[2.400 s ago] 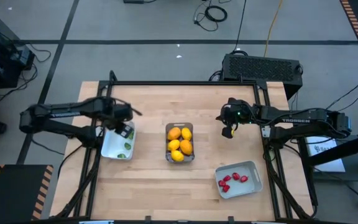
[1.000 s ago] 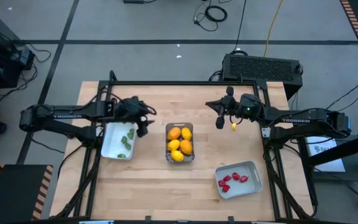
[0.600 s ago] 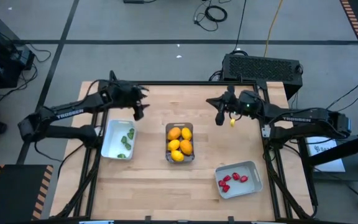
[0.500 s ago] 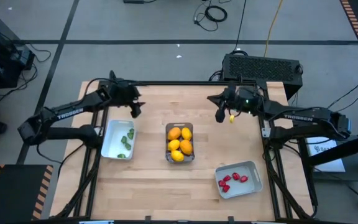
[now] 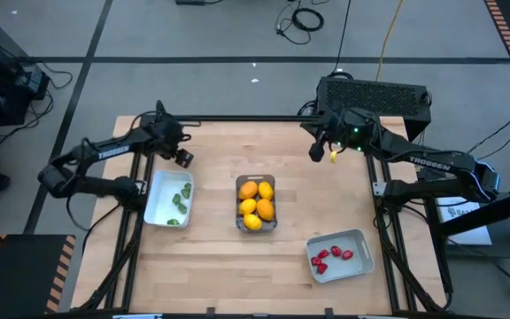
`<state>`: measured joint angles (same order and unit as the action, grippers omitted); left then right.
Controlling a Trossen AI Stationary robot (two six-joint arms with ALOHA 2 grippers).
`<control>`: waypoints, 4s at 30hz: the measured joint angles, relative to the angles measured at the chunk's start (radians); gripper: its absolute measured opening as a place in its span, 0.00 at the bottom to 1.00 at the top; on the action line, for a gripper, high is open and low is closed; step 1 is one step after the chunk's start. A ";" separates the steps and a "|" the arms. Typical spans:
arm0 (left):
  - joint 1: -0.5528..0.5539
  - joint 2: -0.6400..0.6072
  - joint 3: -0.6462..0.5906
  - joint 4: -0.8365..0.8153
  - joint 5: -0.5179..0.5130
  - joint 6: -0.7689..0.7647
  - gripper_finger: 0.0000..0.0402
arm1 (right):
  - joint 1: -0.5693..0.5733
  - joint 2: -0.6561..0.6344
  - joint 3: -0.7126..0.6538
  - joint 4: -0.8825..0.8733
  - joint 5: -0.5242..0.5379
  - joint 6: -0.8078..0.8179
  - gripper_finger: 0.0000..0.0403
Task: Sort produce into baskets
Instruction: Return to Home Position
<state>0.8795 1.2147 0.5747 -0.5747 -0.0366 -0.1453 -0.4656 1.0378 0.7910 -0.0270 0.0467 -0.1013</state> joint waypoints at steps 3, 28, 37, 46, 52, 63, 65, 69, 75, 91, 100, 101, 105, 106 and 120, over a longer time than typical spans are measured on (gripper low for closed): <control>-0.002 0.017 0.003 -0.016 0.035 -0.028 0.59 | 0.001 0.000 0.000 -0.056 0.000 0.000 0.00; -0.240 -0.439 0.037 0.588 0.414 0.024 0.59 | 0.075 -0.062 -0.010 -0.340 -0.206 0.081 0.00; -0.288 -0.712 -0.054 0.429 0.320 0.015 0.59 | 0.068 -0.280 -0.289 0.108 -0.205 0.125 0.00; -0.307 -0.873 -0.236 0.446 0.286 -0.056 0.59 | 0.065 -0.356 -0.517 0.318 -0.210 0.237 0.00; -0.308 -0.961 -0.339 0.445 0.286 -0.109 0.59 | 0.065 -0.458 -0.597 0.289 -0.239 0.274 0.00; -0.308 -1.058 -0.505 0.558 0.285 -0.119 0.59 | 0.019 -0.638 -0.720 0.292 -0.231 0.319 0.00; -0.308 -1.068 -0.523 0.561 0.284 -0.137 0.59 | 0.013 -0.661 -0.732 0.292 -0.231 0.325 0.00; -0.308 -1.080 -0.549 0.573 0.278 -0.138 0.59 | -0.007 -0.699 -0.756 0.274 -0.226 0.325 0.00; -0.309 -1.080 -0.551 0.609 0.243 -0.068 0.59 | -0.038 -0.711 -0.777 0.314 -0.201 0.292 0.00; -0.308 -1.063 -0.550 0.545 0.051 0.084 0.59 | -0.045 -0.695 -0.777 0.267 -0.094 0.158 0.00; -0.309 -1.063 -0.550 0.545 0.051 0.076 0.59 | -0.045 -0.695 -0.777 0.262 -0.098 0.167 0.00; -0.309 -1.063 -0.550 0.545 0.051 0.076 0.59 | -0.045 -0.695 -0.777 0.262 -0.098 0.167 0.00; -0.309 -1.063 -0.550 0.545 0.051 0.076 0.59 | -0.045 -0.695 -0.777 0.262 -0.098 0.167 0.00; -0.309 -1.063 -0.550 0.545 0.051 0.076 0.59 | -0.045 -0.695 -0.777 0.262 -0.098 0.167 0.00; -0.309 -1.063 -0.550 0.544 0.051 0.075 0.59 | -0.045 -0.695 -0.776 0.261 -0.099 0.167 0.00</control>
<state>0.5709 0.1520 0.0250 -0.0307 0.0143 -0.0700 -0.5102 0.3431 0.0147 0.2345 -0.0525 0.0662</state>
